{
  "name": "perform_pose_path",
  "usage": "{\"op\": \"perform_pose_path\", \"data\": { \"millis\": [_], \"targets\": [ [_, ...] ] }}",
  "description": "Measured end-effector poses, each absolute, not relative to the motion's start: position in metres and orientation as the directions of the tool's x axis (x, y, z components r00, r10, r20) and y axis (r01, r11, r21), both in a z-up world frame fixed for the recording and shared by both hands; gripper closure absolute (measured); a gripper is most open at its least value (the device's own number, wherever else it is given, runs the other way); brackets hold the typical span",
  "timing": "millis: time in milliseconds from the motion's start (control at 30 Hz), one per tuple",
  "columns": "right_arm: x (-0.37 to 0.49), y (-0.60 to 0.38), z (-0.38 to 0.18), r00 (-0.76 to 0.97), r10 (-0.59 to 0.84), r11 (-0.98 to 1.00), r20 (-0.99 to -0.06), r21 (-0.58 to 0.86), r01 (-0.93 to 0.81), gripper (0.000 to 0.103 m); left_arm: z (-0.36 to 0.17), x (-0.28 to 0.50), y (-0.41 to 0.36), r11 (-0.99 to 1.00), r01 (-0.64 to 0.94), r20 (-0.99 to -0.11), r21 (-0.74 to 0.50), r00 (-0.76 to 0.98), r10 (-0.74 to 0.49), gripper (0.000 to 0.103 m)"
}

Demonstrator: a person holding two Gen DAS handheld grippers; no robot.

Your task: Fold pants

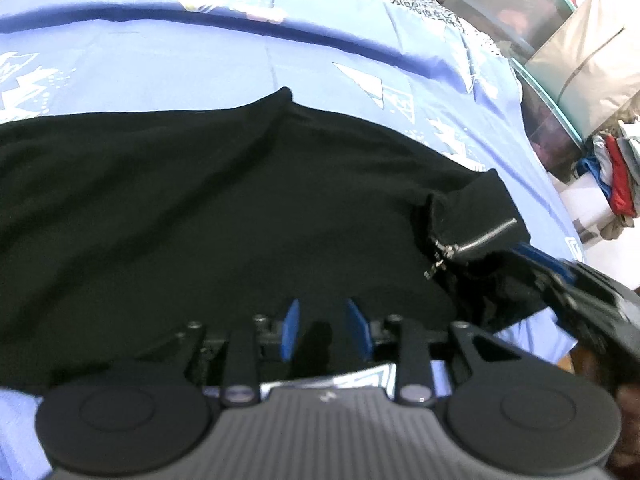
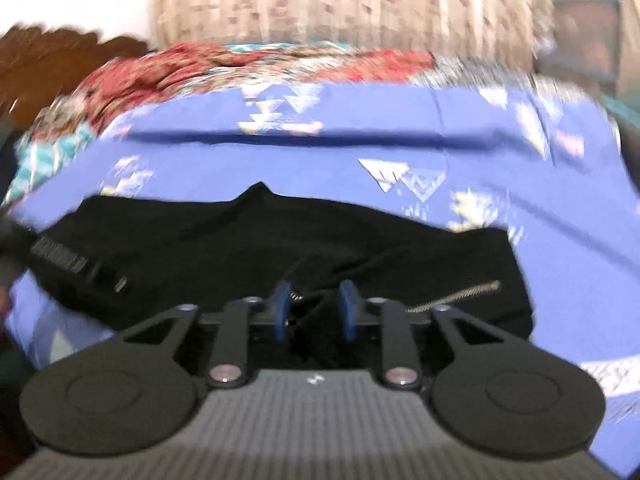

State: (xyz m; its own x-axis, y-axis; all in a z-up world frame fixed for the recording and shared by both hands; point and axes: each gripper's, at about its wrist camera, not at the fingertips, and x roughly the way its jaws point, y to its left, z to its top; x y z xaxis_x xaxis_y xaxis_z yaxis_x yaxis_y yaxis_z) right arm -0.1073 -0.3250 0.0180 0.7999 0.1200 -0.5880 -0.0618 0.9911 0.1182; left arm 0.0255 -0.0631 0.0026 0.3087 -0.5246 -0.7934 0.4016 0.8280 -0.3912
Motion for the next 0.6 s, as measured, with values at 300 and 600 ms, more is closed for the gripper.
{"op": "perform_pose_path", "data": {
  "millis": [300, 600],
  "targets": [
    [-0.061, -0.354, -0.005, 0.772, 0.121, 0.935, -0.624, 0.334, 0.124, 0.068, 0.003, 0.008, -0.006, 0.854, 0.334, -0.787, -0.400, 0.353, -0.507, 0.069],
    [-0.016, -0.319, -0.026, 0.671, 0.107, 0.957, -0.734, 0.258, 0.129, 0.043, -0.009, 0.002, 0.028, 0.854, 0.260, -0.779, -0.450, 0.353, -0.518, 0.066]
  ]
}}
